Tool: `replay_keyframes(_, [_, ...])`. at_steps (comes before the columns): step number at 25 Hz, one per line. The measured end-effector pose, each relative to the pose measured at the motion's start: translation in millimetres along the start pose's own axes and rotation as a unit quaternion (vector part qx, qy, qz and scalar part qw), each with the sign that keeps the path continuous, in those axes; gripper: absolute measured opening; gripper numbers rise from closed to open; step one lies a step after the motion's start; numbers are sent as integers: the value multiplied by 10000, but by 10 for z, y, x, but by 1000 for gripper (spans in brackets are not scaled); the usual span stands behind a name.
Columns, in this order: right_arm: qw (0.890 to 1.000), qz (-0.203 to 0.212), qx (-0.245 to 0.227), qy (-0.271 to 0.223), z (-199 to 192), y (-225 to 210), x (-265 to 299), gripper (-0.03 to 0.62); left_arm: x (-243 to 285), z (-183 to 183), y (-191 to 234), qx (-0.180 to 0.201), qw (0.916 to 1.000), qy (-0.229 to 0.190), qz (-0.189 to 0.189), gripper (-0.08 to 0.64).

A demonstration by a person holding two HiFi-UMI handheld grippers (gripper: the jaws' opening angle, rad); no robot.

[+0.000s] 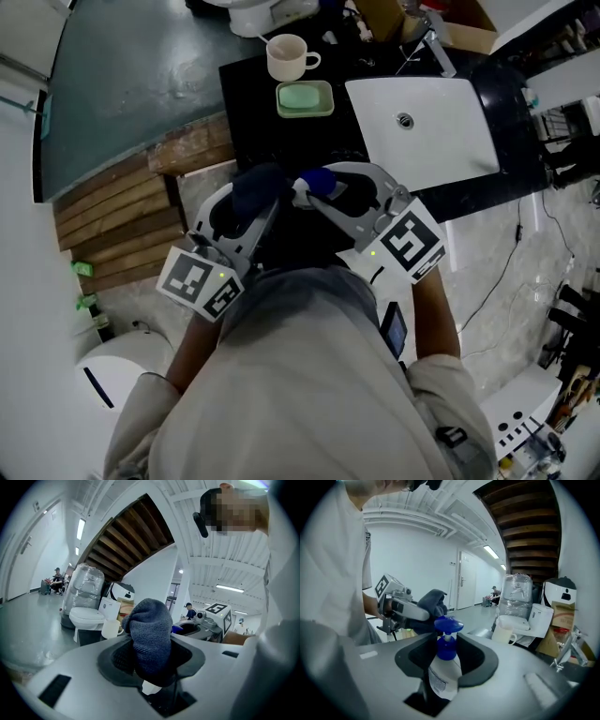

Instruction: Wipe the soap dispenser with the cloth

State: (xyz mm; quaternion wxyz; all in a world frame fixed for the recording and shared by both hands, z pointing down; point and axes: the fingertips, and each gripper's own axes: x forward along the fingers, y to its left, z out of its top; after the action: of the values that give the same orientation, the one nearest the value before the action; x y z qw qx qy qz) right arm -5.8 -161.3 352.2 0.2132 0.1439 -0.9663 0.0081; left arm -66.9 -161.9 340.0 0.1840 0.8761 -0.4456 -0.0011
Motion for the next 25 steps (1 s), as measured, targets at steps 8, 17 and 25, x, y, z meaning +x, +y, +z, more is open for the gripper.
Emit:
replay_keyframes(8, [9940,-570,923,-138,-23,-333,-4,123,70,-38,136,-52,9999,37,108,163])
replay_keyframes(17, [9739,-1345,1787,-391,-102,-589,-162,124,325,-60,-32,504,9981,301,-206,163])
replay_keyframes(25, [9690,-1461,1945,-433,-125,-585,-194,123,475,-306,-33,661,9939,807,-346,163])
